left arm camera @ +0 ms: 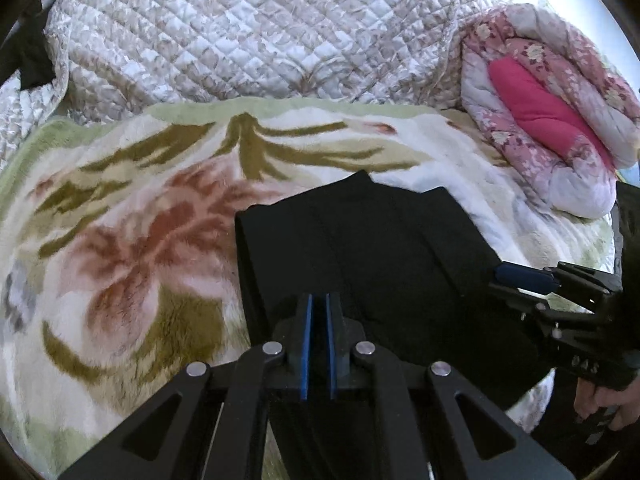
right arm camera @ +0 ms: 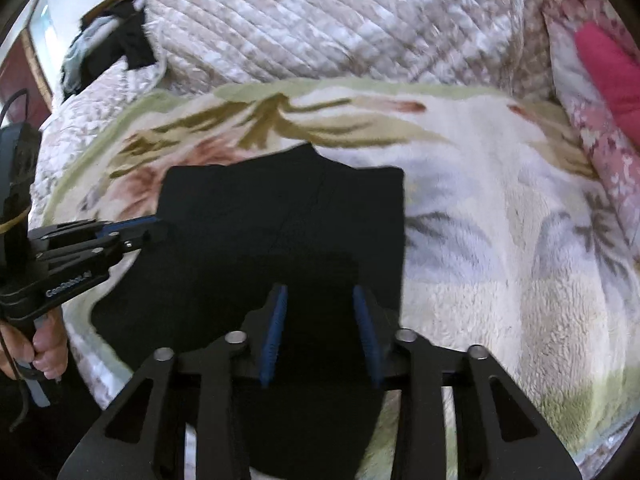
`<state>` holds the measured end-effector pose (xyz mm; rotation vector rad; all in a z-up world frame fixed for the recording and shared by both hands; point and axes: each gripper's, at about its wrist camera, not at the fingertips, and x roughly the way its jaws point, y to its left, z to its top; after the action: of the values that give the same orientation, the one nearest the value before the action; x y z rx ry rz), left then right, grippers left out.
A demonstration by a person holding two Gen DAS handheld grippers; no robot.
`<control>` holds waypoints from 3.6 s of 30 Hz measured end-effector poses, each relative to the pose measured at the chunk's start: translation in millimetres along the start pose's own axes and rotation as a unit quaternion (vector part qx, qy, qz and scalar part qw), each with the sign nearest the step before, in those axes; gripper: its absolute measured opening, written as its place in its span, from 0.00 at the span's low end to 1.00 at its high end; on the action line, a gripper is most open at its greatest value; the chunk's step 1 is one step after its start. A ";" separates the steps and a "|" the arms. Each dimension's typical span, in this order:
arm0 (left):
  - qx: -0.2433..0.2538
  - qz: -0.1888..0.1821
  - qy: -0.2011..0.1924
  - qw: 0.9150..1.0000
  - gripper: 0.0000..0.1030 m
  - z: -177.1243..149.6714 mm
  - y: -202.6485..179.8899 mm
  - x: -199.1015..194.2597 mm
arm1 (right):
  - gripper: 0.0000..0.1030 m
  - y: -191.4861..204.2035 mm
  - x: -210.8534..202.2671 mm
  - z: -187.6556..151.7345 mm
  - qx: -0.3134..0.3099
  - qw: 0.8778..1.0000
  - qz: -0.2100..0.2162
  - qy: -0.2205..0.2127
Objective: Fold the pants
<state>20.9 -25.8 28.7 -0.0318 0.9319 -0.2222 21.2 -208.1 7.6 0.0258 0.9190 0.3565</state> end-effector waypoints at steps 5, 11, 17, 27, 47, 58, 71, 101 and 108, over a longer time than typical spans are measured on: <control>0.001 0.004 -0.004 1.000 0.08 1.2 3.9 -2.8 | 0.27 -2.9 -11.1 6.6 0.010 1.000 0.001 -0.015; -0.001 0.006 -0.006 1.000 0.12 7.7 10.8 4.6 | 0.28 -11.0 -0.3 10.5 0.017 1.000 -0.010 0.004; -0.023 0.007 -0.005 1.000 0.14 3.0 21.9 -8.3 | 0.29 -12.3 -20.1 5.5 0.027 1.000 -0.004 -0.009; -0.029 -0.023 -0.001 0.999 0.16 -34.0 16.0 -41.4 | 0.29 -13.1 -33.9 -31.8 0.045 0.999 -0.012 -0.007; 0.036 -0.050 -0.008 0.998 0.25 -57.6 -19.2 -43.2 | 0.30 13.0 -34.5 -58.0 -0.026 1.000 -0.007 0.000; 0.006 -0.024 0.003 1.000 0.26 -40.9 0.8 -36.1 | 0.31 11.5 -38.1 -30.0 -0.034 0.999 -0.010 -0.022; 0.004 0.002 0.003 1.000 0.26 37.0 16.2 31.1 | 0.25 -13.2 43.9 44.5 0.023 0.999 0.015 0.032; 0.024 0.002 -0.003 1.000 0.27 -35.5 -14.2 -39.4 | 0.33 32.2 -25.7 -38.3 -0.026 0.999 0.028 0.027; -0.004 0.001 -0.001 1.000 0.29 -43.2 3.0 -52.7 | 0.56 23.2 -43.7 -32.6 -0.005 0.999 0.039 -0.001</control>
<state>-43.4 -9.2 44.2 -0.0375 0.9314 -0.2167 -35.2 -204.1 25.4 0.0525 0.9162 0.4335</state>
